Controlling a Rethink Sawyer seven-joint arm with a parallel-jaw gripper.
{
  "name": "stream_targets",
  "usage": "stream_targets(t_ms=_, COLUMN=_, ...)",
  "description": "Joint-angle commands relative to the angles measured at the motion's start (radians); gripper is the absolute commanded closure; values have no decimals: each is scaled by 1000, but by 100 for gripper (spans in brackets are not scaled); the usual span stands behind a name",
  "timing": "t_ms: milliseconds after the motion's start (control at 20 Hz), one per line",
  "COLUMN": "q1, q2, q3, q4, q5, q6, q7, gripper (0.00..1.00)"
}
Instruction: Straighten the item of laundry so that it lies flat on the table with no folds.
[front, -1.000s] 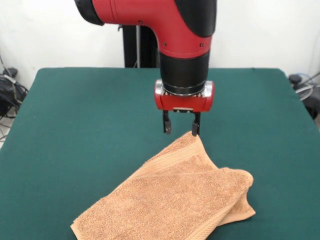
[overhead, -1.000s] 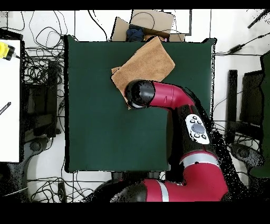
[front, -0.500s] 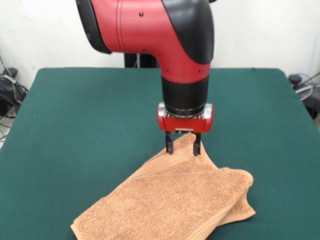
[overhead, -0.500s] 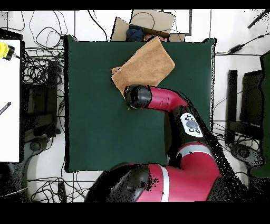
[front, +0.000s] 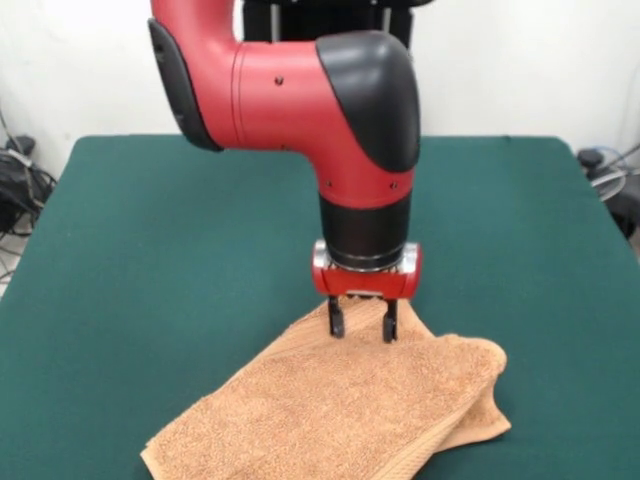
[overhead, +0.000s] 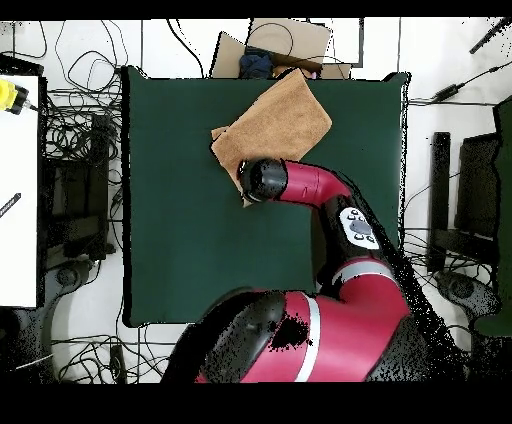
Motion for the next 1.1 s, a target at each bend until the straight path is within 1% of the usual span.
stream_targets(t_ms=50, q1=4, q2=58, q3=27, q4=-169, q5=-52, q6=107, q7=-53, gripper=0)
stream_targets(t_ms=200, q1=-13, q2=116, q3=57, q4=-291, q5=-61, q6=186, q7=-132, gripper=0)
stream_targets(t_ms=300, q1=-20, q2=134, q3=71, q4=-341, q5=-68, q6=231, q7=-163, gripper=0)
stream_targets(t_ms=400, q1=-23, q2=137, q3=79, q4=-365, q5=-78, q6=257, q7=-175, gripper=0)
stream_targets(t_ms=450, q1=-23, q2=122, q3=80, q4=-347, q5=-85, q6=254, q7=-171, gripper=0)
stream_targets(t_ms=650, q1=-29, q2=113, q3=94, q4=-343, q5=-100, q6=248, q7=-172, gripper=0)
stream_targets(t_ms=700, q1=-32, q2=113, q3=101, q4=-344, q5=-107, q6=247, q7=-170, gripper=100)
stream_targets(t_ms=1100, q1=-42, q2=112, q3=118, q4=-343, q5=-125, q6=244, q7=-171, gripper=100)
